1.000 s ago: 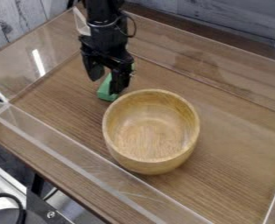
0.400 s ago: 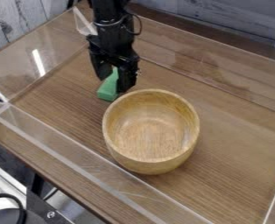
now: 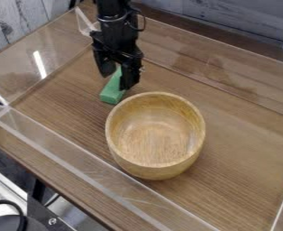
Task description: Put the green block in the brown bowl
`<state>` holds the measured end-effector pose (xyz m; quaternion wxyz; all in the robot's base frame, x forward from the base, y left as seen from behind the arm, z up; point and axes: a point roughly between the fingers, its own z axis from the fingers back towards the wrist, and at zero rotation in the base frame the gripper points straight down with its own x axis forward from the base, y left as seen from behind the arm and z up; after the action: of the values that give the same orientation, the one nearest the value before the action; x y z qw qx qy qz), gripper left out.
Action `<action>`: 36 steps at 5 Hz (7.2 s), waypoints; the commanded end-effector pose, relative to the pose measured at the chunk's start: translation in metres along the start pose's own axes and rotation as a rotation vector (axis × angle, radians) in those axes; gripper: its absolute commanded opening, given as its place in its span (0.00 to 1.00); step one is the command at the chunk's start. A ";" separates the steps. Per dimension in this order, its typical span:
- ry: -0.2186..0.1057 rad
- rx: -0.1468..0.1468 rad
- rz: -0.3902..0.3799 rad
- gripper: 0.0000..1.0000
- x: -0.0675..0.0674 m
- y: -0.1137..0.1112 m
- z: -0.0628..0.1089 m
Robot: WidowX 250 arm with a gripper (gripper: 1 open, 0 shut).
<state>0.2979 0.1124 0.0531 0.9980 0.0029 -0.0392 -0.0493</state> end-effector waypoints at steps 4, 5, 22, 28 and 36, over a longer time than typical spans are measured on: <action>0.006 0.022 0.019 1.00 0.004 0.016 -0.014; 0.003 0.019 0.042 0.00 0.005 0.015 -0.017; 0.001 -0.223 -0.106 0.00 -0.058 -0.079 0.079; 0.125 -0.245 -0.318 0.00 -0.057 -0.162 0.037; 0.203 -0.145 -0.321 0.00 -0.043 -0.139 0.039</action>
<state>0.2330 -0.0236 0.0790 0.9720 -0.0618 0.0829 -0.2110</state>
